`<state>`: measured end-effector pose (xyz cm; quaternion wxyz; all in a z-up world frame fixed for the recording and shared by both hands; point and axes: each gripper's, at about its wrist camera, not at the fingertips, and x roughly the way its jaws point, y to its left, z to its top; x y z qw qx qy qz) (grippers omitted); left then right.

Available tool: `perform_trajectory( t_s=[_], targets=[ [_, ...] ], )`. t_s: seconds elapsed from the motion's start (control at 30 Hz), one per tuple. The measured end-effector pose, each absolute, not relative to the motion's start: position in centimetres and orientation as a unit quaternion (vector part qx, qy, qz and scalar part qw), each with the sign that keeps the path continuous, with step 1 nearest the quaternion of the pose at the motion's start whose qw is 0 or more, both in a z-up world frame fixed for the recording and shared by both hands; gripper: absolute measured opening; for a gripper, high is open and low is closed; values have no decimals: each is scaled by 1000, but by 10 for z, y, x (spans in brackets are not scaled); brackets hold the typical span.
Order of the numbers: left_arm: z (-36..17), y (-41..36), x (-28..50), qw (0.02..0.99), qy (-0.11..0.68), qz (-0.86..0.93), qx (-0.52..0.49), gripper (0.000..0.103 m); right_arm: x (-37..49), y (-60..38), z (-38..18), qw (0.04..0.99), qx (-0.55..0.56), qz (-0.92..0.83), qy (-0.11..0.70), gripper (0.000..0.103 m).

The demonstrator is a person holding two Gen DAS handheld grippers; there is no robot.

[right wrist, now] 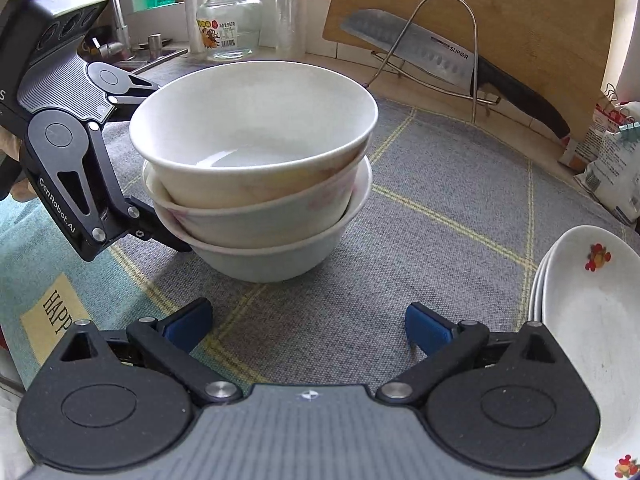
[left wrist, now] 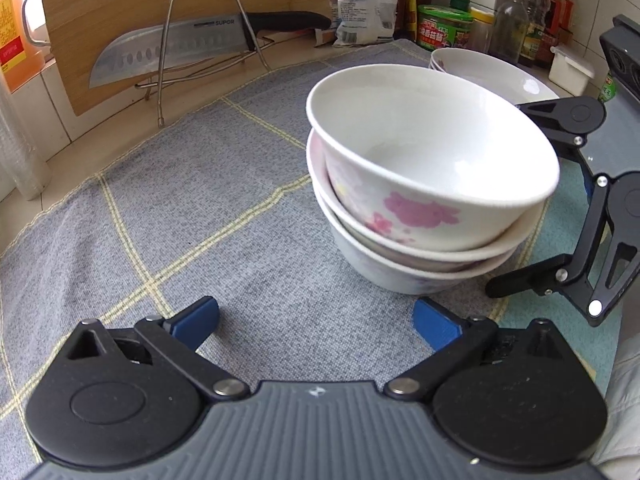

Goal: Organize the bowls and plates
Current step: 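Grasp the stack of three bowls with both tools from opposite sides, then carry the bowl stack with both tools over the floral plate stack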

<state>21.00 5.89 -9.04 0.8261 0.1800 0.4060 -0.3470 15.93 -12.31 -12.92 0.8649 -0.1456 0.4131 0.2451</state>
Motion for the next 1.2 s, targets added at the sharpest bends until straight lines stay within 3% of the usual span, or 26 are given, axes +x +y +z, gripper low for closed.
perform_trajectory(
  t_s=[0.3, 0.47, 0.67, 0.93, 1.2],
  targets=[
    [-90, 50, 218, 762, 359, -477, 252, 100, 177, -108, -122, 845, -171, 256, 438, 103],
    [-87, 47, 218, 730, 325, -530, 285, 84, 178, -96, -114, 841, -192, 266, 431, 98],
    [-86, 41, 220, 713, 311, -555, 293, 76, 179, -89, -107, 837, -204, 274, 428, 87],
    [-87, 37, 220, 706, 302, -563, 304, 74, 176, -88, -104, 831, -213, 294, 421, 80],
    [-86, 38, 213, 714, 299, -552, 311, 73, 172, -86, -103, 833, -219, 290, 417, 80]
  ],
)
